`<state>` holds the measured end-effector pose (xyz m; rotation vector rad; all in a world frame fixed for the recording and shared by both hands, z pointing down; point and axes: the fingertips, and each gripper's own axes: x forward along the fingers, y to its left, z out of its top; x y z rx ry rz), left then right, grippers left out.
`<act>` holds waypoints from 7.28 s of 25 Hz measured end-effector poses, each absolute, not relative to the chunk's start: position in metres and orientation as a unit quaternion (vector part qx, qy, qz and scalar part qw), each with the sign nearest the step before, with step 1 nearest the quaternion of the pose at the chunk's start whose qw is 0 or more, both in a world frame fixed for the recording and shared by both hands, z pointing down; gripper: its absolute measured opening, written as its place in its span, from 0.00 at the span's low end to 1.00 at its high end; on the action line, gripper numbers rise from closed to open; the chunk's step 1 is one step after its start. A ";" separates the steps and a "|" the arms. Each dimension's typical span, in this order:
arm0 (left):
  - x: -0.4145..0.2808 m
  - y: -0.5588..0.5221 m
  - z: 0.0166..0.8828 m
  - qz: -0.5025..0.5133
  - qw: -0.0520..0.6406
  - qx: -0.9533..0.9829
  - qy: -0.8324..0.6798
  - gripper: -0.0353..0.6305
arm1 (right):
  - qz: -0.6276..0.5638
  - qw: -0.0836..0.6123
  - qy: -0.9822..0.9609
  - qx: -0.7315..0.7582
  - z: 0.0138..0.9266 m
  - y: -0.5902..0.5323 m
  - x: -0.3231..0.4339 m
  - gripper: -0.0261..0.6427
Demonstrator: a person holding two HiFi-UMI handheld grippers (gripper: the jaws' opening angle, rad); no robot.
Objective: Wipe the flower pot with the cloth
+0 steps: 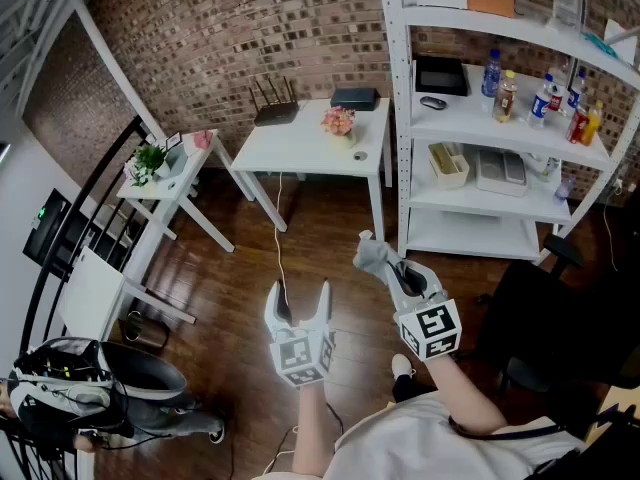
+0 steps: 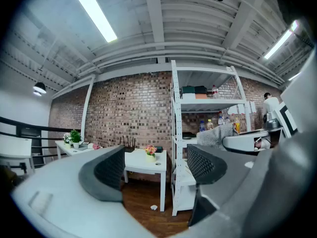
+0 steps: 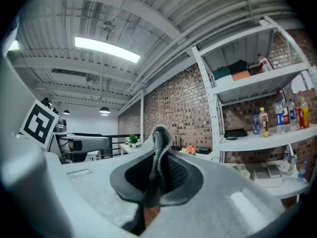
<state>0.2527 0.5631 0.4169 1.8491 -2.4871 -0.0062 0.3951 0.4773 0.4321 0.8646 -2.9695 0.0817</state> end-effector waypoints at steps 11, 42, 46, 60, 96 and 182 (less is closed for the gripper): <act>0.228 0.416 0.420 -0.016 0.029 0.598 -0.801 0.62 | 0.049 0.021 -0.961 0.273 0.431 0.331 0.359 0.04; -0.039 0.057 0.470 -0.018 0.043 0.700 -0.712 0.65 | -0.027 0.044 -0.926 0.374 0.440 -0.001 0.115 0.04; -0.050 -0.001 0.462 0.006 0.036 0.724 -0.689 0.66 | -0.015 0.024 -0.921 0.387 0.431 -0.061 0.107 0.04; -0.078 -0.087 0.595 0.102 0.154 0.774 -0.606 0.71 | 0.061 0.067 -0.866 0.491 0.490 -0.154 0.122 0.04; -0.002 -0.252 0.788 0.181 0.201 0.832 -0.485 1.00 | 0.083 0.145 -0.745 0.645 0.508 -0.116 0.193 0.04; -0.073 -0.100 0.481 -0.215 0.328 0.920 0.025 1.00 | 0.281 0.172 -0.944 0.020 0.477 -0.154 -0.054 0.04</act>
